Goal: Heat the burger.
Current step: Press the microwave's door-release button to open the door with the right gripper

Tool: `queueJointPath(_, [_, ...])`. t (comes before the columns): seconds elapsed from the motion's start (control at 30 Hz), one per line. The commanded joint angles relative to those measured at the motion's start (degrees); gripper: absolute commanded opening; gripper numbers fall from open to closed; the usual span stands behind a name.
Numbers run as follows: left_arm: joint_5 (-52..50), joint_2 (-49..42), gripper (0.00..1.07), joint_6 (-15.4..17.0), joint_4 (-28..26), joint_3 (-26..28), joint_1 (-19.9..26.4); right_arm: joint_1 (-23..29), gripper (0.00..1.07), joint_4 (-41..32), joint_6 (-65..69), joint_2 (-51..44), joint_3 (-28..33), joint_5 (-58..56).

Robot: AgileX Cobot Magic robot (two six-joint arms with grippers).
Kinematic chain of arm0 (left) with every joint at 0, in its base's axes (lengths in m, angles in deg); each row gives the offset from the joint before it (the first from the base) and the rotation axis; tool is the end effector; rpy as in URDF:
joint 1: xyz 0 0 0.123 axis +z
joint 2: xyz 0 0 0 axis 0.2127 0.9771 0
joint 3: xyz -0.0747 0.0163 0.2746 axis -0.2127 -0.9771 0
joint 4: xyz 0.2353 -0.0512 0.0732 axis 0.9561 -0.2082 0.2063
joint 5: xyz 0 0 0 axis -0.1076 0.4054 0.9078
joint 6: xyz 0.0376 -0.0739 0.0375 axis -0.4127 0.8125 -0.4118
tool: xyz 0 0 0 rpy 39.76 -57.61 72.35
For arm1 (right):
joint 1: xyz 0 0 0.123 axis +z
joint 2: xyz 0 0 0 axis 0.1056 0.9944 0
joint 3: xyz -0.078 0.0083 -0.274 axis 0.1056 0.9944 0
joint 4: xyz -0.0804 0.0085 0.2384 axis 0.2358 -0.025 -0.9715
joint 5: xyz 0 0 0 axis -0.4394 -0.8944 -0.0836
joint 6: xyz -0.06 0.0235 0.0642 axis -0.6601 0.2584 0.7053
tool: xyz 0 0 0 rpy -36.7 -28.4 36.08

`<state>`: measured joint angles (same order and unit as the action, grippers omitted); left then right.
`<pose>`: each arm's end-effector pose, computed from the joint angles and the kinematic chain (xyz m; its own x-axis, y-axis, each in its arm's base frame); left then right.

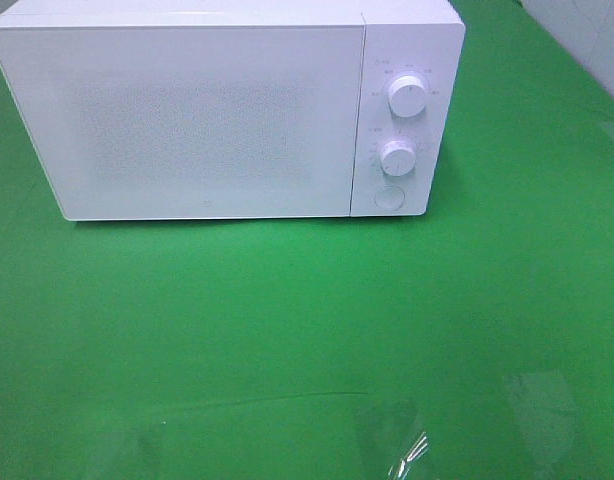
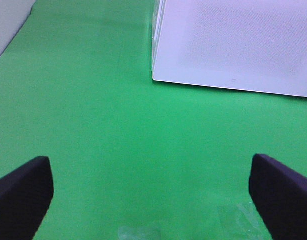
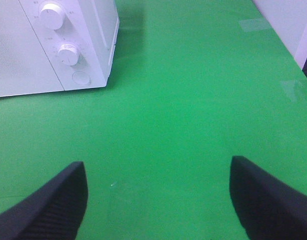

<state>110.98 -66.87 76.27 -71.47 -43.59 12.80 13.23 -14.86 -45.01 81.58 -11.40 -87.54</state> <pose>-0.0087 -0.0047 0.2828 -0.4430 -0.0901 -0.8920 -0.0007 0.9950 -0.1001 -0.0006 -0.0077 0.2837 -0.3713 0.0642 -0.9263 -0.0070 0.9974 0.0719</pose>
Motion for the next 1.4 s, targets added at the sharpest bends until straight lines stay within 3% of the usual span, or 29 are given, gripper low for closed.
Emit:
queueJointPath(0.03, [-0.5,-0.3,0.99,0.1,0.0,-0.2,0.1,-0.3,0.76,0.8,0.2,-1.5,0.1,0.5])
queueJointPath(0.33, [-0.5,-0.3,0.99,0.1,0.0,-0.2,0.1,-0.3,0.76,2.1,0.2,3.9,-1.3,7.2])
queueJointPath(0.57, [-0.5,-0.3,0.99,0.1,0.0,-0.2,0.1,-0.3,0.76,2.0,0.2,11.9,1.5,20.2])
queueJointPath(0.93, [-0.5,-0.3,0.99,0.1,0.0,-0.2,0.1,-0.3,0.76,1.9,0.5,29.0,6.2,45.6])
queueJointPath(1.4, [-0.5,-0.3,0.99,0.1,0.0,-0.2,0.1,-0.3,0.76,1.8,0.7,48.9,6.2,63.9])
